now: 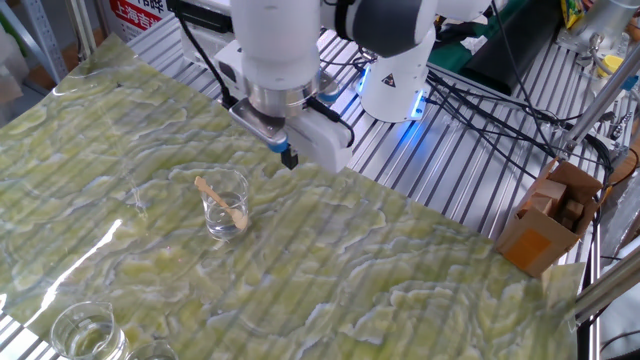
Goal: Stir the beaker with a glass rod
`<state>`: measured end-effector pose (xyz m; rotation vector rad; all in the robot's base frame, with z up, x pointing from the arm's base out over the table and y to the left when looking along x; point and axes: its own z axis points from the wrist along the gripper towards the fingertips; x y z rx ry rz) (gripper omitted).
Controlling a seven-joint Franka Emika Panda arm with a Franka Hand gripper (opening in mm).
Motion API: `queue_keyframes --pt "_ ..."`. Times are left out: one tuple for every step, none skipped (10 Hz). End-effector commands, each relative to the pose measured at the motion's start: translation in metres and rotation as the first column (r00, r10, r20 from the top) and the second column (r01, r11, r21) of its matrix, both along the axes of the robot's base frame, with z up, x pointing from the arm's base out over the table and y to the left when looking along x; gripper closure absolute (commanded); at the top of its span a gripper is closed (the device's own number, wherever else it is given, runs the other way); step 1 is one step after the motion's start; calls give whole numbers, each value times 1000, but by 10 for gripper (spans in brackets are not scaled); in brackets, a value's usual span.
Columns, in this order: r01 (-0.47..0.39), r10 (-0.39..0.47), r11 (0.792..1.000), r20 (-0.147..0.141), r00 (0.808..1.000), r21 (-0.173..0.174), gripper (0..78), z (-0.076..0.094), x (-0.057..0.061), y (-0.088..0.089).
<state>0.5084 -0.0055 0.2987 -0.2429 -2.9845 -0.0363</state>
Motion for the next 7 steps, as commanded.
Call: queue_keyframes --pt "-2 2 1000 11 1000 5 776 4 20 -16" --pt "-1 1 1000 12 1000 5 776 6 27 -21" --pt "-1 1 1000 12 1000 6 776 9 36 -26" --pt "-1 1 1000 9 1000 6 776 11 43 -31" --pt "-1 1 1000 9 1000 5 776 11 44 -33" --pt "8 -8 1000 11 1000 -2 776 12 46 -34" --pt "10 -10 1000 14 1000 -7 776 12 46 -34"
